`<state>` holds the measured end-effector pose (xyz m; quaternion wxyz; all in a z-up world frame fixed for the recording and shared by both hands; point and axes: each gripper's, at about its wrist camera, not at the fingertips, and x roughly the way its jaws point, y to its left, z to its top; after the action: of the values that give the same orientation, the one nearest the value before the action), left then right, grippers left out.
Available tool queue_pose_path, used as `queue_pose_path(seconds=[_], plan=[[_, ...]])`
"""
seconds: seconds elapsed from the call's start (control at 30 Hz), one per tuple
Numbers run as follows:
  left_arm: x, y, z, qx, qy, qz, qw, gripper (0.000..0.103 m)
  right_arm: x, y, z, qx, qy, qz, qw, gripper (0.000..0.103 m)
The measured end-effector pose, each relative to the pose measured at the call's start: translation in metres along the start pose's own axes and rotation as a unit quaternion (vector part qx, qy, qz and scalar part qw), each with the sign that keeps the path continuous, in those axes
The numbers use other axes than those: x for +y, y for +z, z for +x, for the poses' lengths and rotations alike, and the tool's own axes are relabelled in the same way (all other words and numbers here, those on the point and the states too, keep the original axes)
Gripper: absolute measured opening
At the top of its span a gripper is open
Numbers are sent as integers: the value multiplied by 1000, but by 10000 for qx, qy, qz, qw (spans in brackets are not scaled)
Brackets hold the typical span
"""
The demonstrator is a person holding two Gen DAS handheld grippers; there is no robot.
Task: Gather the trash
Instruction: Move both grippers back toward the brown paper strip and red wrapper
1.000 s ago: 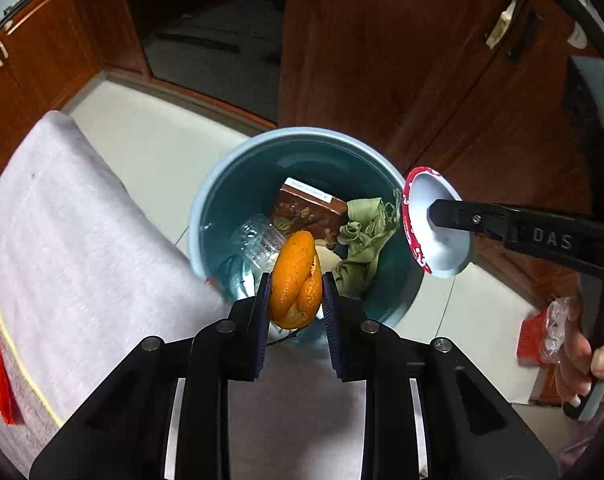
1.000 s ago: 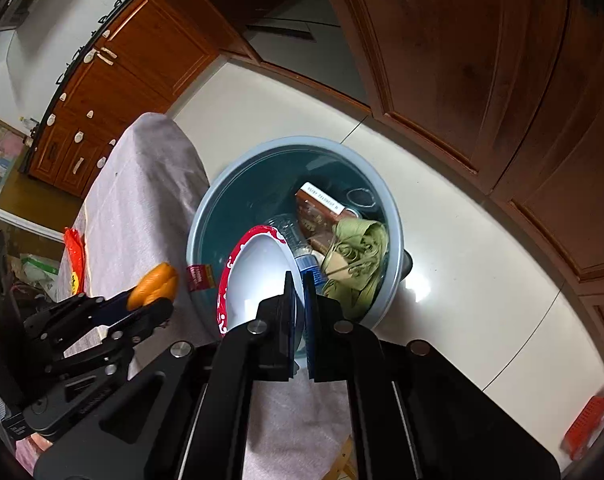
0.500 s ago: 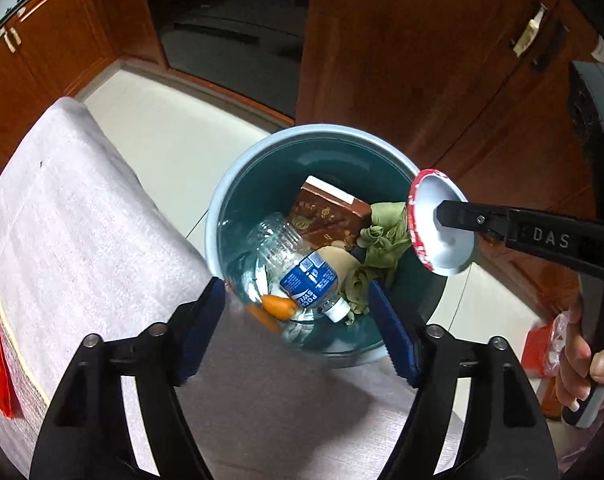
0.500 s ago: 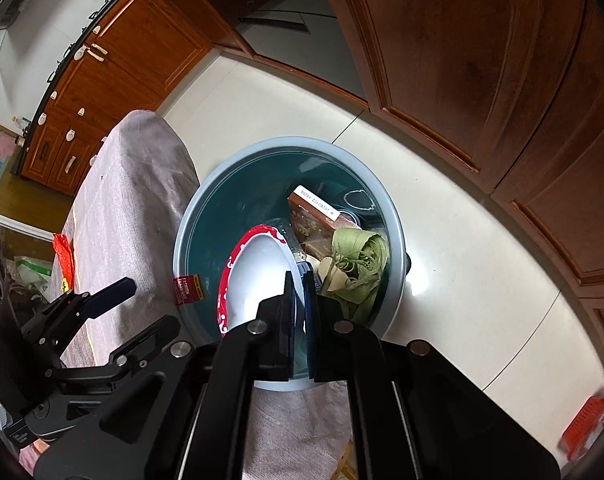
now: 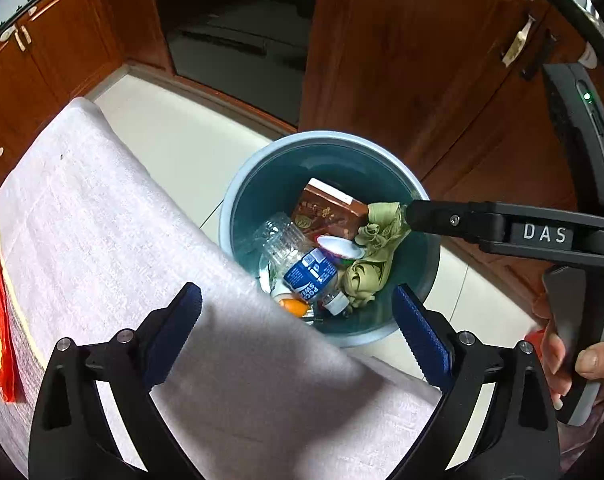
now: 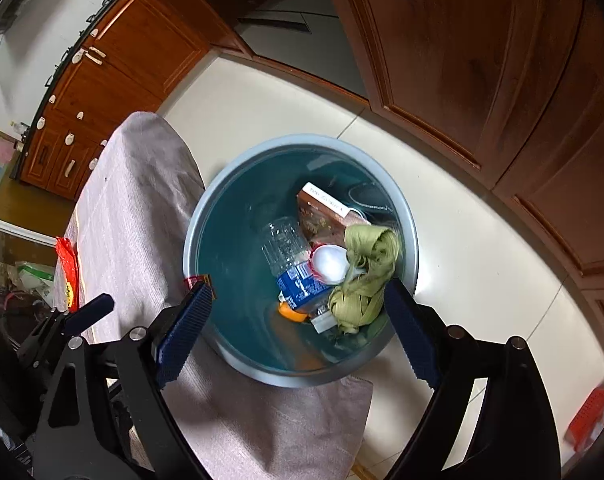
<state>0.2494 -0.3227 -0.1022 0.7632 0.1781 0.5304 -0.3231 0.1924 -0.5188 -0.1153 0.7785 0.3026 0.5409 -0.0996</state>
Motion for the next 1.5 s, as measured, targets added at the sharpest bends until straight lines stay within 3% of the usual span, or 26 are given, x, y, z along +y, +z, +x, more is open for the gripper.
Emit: queue_pose_path(seconds=[0.27, 0.53, 0.73, 1.03, 1.5], plan=[[20, -26, -26, -103, 0, -383, 9992, 96, 28, -18, -4, 108, 0, -248, 9996, 86], [65, -86, -61, -131, 224, -1031, 9943, 96, 79, -46, -14, 115, 216, -684, 9974, 87], [106, -144, -85, -90, 452, -1634, 9855, 96, 127, -78, -10, 306, 343, -1133, 9925, 87], [165, -228, -120, -88, 874, -2452, 9655, 96, 200, -130, 4, 620, 440, -1764, 9814, 87], [207, -301, -162, -459, 984, -3259, 9391, 96, 280, -190, 9, 835, 310, -2584, 9619, 87]])
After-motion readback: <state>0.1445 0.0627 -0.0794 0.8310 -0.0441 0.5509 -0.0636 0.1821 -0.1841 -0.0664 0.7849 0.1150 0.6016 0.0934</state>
